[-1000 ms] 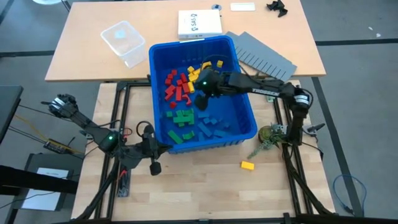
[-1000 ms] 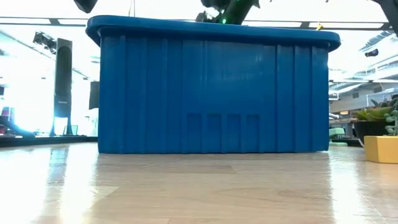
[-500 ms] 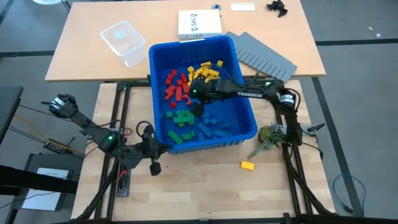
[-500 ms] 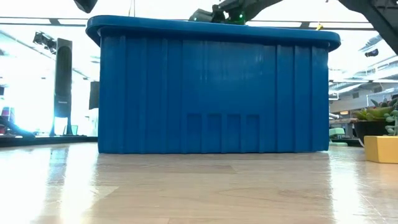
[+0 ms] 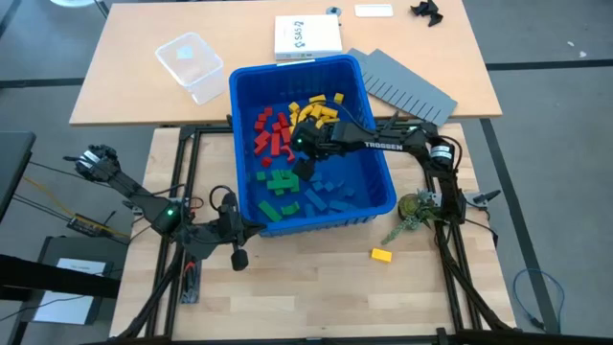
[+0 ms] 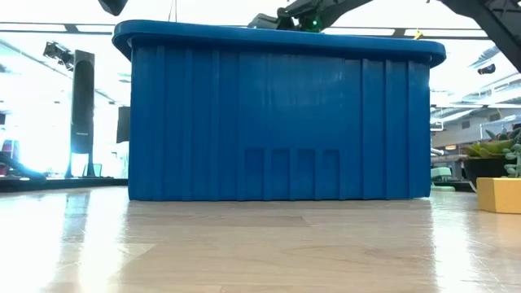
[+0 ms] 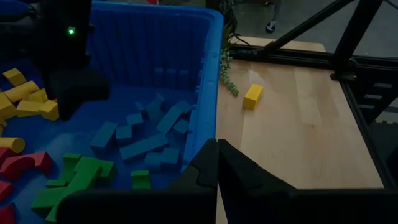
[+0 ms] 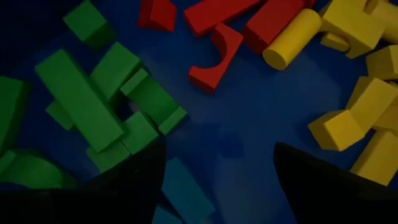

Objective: Sort Items/Unsort Items

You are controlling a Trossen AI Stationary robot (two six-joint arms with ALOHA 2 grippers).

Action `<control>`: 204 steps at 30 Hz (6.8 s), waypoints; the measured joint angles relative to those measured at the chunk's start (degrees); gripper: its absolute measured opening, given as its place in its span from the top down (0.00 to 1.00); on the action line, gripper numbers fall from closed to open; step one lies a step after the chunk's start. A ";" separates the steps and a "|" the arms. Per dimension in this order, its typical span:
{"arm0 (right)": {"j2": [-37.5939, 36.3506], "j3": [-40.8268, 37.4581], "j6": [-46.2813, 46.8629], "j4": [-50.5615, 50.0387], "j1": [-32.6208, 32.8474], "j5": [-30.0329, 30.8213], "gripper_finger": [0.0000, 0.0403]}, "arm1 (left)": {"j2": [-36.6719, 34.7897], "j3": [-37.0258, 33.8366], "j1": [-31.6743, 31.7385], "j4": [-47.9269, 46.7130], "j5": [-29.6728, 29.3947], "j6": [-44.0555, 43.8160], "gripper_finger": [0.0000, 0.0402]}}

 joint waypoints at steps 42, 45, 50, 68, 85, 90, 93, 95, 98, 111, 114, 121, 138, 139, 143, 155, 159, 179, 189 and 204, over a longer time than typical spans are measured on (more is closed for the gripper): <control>0.30 -23.33 15.25 32.52 -16.46 -2.11 0.30 | 0.00 0.00 0.01 1.20 -0.15 0.98 0.96; 0.30 -24.80 15.41 36.42 -16.41 -2.38 0.30 | 0.00 0.00 0.00 1.20 -0.14 1.14 0.96; 0.30 -26.98 15.79 39.51 -16.76 -2.83 0.31 | 0.00 0.00 0.02 1.20 -0.07 1.14 0.96; 0.19 -28.38 7.88 39.91 -17.11 -2.78 0.68 | 0.00 0.00 0.04 1.58 0.01 1.49 0.96; -4.37 -27.79 0.14 39.47 -14.58 -4.95 0.67 | 0.02 0.00 0.04 1.55 -0.20 1.55 0.96; -8.90 -27.79 -1.64 40.18 -13.75 -4.61 0.67 | 0.02 0.00 0.04 1.55 -0.20 1.55 0.96; -12.36 -27.75 -2.55 40.51 -13.16 -5.47 0.67 | 0.00 0.00 0.06 1.55 -0.20 1.55 0.96; -14.64 -27.75 -2.91 40.49 -12.42 -5.53 0.67 | 0.01 0.00 0.04 1.56 -0.20 1.55 0.96; -18.19 -27.75 -5.20 40.51 -10.88 -5.46 0.67 | 0.02 0.00 0.04 1.57 -0.18 1.55 0.96; -30.06 -27.73 -10.16 38.51 0.75 -5.49 0.67 | 0.02 0.00 0.04 1.68 -0.15 1.55 0.96; -32.38 -27.71 -10.16 37.30 4.84 -5.45 0.67 | 0.02 0.00 0.05 1.70 -0.15 1.53 0.96; -36.69 -27.68 -10.09 32.75 16.24 -5.46 0.67 | 0.02 0.00 0.06 2.32 0.04 1.53 0.96; -38.18 -27.68 -0.19 23.19 40.77 -2.28 0.67 | 0.02 0.00 0.04 2.71 0.24 1.53 0.96; -38.21 -27.68 0.65 22.98 41.42 -2.06 0.67 | 0.02 0.00 0.06 2.73 0.24 1.53 0.96; -38.21 -27.68 3.33 22.71 43.39 -1.44 0.67 | 0.02 0.00 0.04 2.73 0.24 1.53 0.96; -38.21 -27.86 15.18 17.09 49.81 0.77 0.67 | 0.02 0.00 0.04 2.77 0.24 1.53 0.96; -38.19 -29.78 16.58 17.17 51.58 3.13 0.67 | 0.02 0.00 0.07 2.78 0.24 1.53 0.96; -38.19 -38.96 25.67 17.76 54.49 3.61 0.67 | 0.02 0.00 0.06 2.81 0.24 1.53 0.96; -35.42 -38.94 26.47 15.02 56.09 3.51 0.67 | 0.02 0.00 0.07 2.99 0.26 1.53 0.96; -15.84 -38.92 30.89 5.61 57.75 5.20 0.67 | 0.02 0.02 0.07 3.02 0.68 1.51 0.96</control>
